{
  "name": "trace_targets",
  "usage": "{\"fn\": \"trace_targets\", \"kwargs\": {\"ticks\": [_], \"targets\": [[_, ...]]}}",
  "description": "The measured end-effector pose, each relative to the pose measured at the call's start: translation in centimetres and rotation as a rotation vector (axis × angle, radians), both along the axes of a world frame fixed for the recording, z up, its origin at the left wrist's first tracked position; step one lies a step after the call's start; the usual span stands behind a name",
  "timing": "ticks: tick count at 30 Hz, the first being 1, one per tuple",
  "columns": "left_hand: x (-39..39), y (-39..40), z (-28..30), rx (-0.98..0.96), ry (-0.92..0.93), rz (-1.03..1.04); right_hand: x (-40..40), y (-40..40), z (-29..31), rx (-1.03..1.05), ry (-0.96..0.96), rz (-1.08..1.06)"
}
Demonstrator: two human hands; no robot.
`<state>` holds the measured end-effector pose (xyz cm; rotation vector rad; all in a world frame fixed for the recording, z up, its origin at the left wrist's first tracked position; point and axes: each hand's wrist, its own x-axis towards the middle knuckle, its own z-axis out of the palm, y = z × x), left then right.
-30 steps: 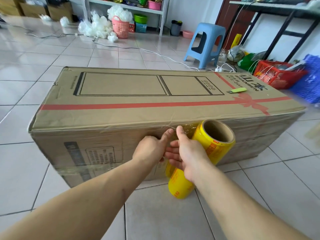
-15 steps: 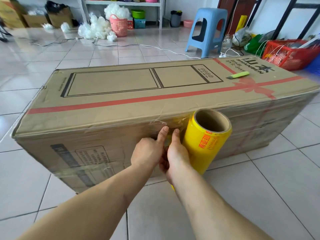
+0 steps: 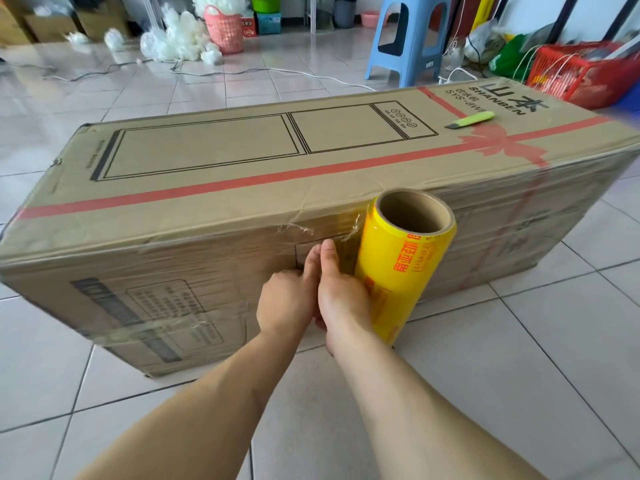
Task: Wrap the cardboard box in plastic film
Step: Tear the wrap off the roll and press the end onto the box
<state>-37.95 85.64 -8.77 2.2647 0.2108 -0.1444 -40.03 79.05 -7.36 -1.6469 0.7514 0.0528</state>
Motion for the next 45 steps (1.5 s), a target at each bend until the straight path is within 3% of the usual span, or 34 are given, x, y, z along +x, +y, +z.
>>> {"fn": "trace_targets", "kwargs": {"ticks": [3, 7, 16, 21, 28, 36, 45], "targets": [[0.1, -0.1, -0.1, 0.104, -0.008, -0.062, 0.3, 0.2, 1.0, 0.07, 0.063, 0.002], [-0.3, -0.3, 0.1, -0.045, 0.014, 0.031, 0.8, 0.5, 0.1, 0.145, 0.046, -0.071], [0.1, -0.5, -0.4, 0.004, 0.043, 0.007, 0.6, -0.6, -2.0, -0.162, -0.08, -0.03], [-0.1, -0.6, -0.6, 0.062, 0.02, -0.013, 0.1, -0.7, -1.5, -0.136, -0.09, -0.022], [-0.2, -0.4, -0.7, -0.003, 0.0, -0.019, -0.1, 0.0, -1.0, -0.065, -0.067, -0.017], [-0.6, 1.0, -1.4, -0.051, -0.066, -0.038, -0.8, -1.2, -1.3, -0.215, -0.08, -0.074], [-0.7, 0.5, -1.7, 0.042, -0.061, -0.015, -0.2, 0.2, -1.1, -0.062, 0.032, 0.097]]}}
